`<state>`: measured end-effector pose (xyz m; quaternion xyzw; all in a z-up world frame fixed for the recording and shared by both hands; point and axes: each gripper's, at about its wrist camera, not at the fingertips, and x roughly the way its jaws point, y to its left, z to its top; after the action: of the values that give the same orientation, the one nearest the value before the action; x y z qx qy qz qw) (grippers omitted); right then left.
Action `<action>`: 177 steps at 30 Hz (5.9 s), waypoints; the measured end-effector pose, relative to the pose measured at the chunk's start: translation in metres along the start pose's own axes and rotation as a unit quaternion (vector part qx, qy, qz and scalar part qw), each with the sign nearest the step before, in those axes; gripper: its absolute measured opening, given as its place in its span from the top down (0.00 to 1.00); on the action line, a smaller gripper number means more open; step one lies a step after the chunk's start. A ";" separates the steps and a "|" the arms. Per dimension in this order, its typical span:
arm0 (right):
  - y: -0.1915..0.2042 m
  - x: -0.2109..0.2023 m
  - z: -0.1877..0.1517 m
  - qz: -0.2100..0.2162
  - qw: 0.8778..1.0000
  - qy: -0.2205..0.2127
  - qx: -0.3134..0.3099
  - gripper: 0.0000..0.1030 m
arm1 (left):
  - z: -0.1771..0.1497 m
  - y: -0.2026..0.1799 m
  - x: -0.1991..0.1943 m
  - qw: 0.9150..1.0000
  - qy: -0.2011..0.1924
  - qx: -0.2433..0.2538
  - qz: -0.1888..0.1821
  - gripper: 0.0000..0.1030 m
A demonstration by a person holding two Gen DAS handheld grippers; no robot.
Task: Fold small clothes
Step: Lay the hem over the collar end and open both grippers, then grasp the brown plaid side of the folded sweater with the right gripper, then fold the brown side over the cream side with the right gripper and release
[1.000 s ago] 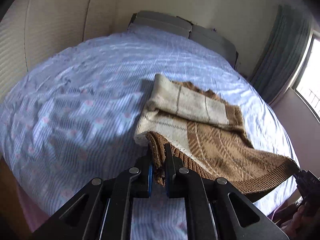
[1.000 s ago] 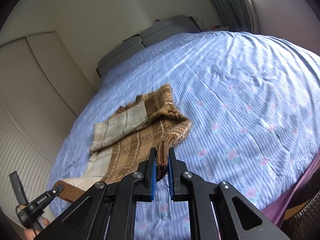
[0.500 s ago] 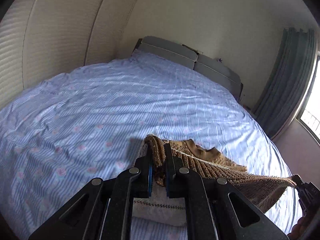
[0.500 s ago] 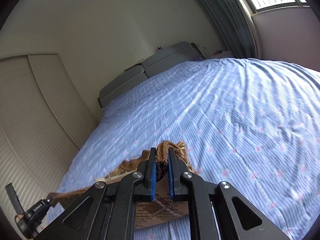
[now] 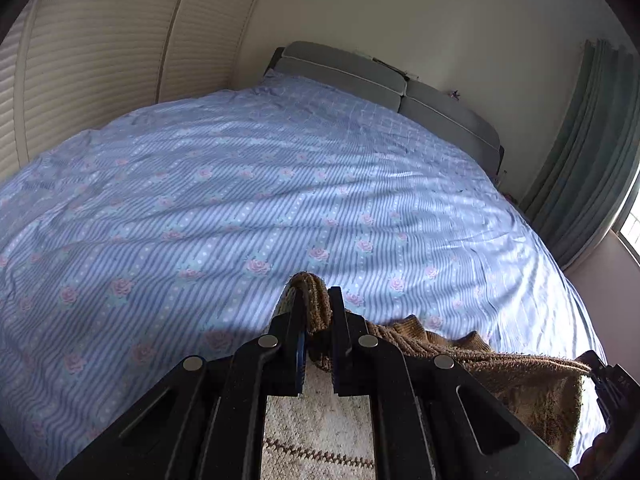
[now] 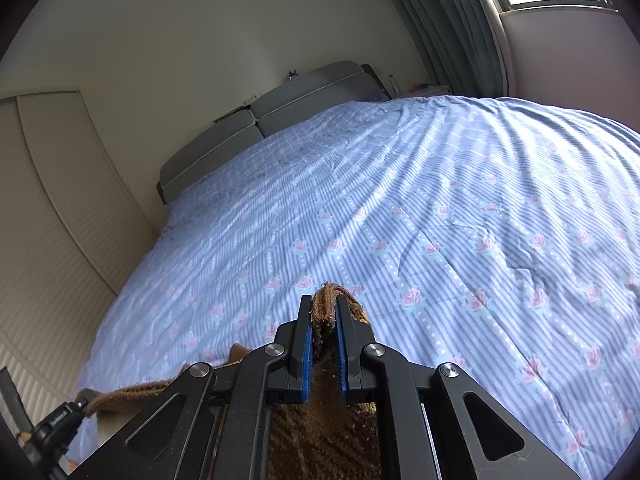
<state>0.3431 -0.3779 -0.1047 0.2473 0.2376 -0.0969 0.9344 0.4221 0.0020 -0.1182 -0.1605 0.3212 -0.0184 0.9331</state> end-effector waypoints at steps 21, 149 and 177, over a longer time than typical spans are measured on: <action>0.009 0.029 -0.009 -0.082 0.993 0.042 -0.068 0.35 | -0.006 -0.006 -0.003 0.997 0.006 0.056 0.051 0.46; 0.251 -0.044 -0.135 -0.068 0.919 -0.064 -0.383 0.69 | -0.042 0.137 -0.167 0.993 -0.006 0.031 0.118 0.30; 0.255 -0.097 -0.221 0.030 0.881 -0.012 -0.472 0.41 | -0.023 0.103 -0.136 0.994 0.034 0.100 0.005 0.30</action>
<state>0.2470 -0.0404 -0.1199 -0.2172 0.2362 0.0516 0.9457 0.2930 0.1116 -0.0863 -0.0644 0.3499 -0.0508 0.9332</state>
